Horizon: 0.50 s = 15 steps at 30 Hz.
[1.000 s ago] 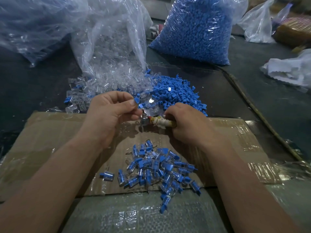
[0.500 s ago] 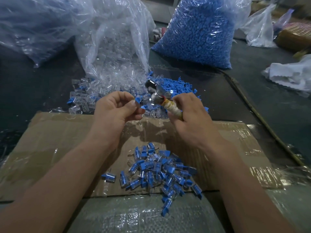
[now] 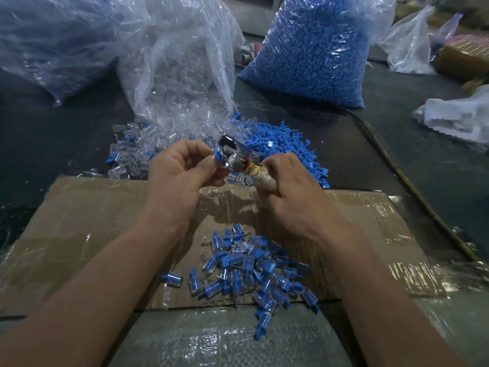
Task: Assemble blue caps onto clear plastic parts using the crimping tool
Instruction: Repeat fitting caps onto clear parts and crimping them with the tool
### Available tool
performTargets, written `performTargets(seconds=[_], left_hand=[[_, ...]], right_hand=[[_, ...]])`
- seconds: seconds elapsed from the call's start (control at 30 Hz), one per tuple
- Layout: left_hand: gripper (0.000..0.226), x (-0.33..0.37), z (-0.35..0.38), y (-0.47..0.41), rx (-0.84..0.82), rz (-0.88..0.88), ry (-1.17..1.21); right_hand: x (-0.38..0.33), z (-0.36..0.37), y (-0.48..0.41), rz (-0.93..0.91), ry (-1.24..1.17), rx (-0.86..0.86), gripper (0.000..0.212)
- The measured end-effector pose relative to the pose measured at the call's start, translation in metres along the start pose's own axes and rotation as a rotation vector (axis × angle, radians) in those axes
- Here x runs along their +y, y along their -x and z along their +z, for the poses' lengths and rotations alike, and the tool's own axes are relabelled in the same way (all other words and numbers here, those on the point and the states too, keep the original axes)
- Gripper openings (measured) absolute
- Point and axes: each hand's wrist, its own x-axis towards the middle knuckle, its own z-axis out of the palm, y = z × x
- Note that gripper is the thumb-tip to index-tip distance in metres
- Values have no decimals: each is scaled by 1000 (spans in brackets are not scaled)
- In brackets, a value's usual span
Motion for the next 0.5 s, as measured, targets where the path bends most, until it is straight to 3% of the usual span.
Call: performTargets(seconds=[0.5], left_hand=[[17,-4,1,-1,44,-50,-13]], right_hand=[[-4,-2,-1,12,32,-71,22]])
